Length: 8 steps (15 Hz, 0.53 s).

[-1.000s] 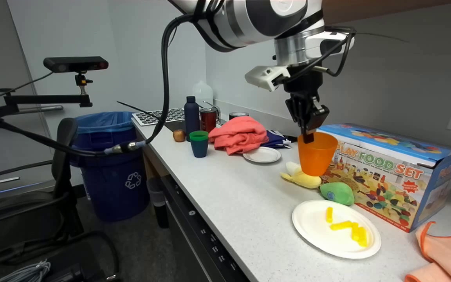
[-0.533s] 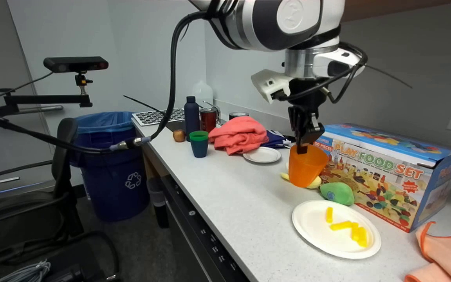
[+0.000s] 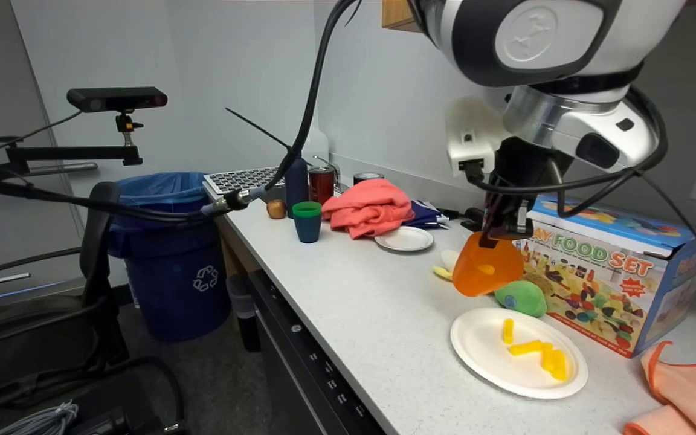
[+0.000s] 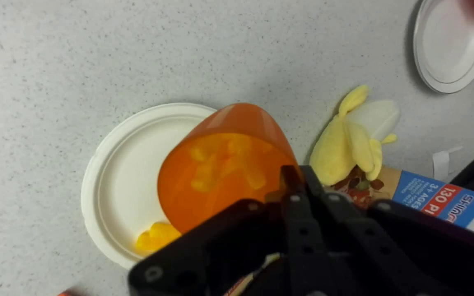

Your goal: Pick up the orange cup and pour the fries out of the cup and onto the white plate

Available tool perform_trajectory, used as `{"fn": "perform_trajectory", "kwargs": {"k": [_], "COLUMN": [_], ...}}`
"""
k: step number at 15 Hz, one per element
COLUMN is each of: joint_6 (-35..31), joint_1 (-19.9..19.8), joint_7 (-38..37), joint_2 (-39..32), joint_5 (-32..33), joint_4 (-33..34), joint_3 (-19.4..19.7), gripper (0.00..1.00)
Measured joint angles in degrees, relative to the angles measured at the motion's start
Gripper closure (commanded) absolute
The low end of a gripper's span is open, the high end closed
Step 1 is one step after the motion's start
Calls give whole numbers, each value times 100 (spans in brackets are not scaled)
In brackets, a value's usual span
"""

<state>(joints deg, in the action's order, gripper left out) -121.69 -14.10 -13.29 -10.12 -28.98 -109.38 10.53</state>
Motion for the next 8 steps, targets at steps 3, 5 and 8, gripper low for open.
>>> {"fn": "perform_trajectory", "kwargs": {"k": [3,5,8], "joint_6": [496,828,1278], "joint_1": [-223,-329,-451], "joint_7": [223,293,312], "joint_2": [-159,-277,-484], "joint_5": [-722,-1085,-1506], "joint_4": [287,474,703], "joint_3": [8,11,58], "gripper": [99,99,99]}}
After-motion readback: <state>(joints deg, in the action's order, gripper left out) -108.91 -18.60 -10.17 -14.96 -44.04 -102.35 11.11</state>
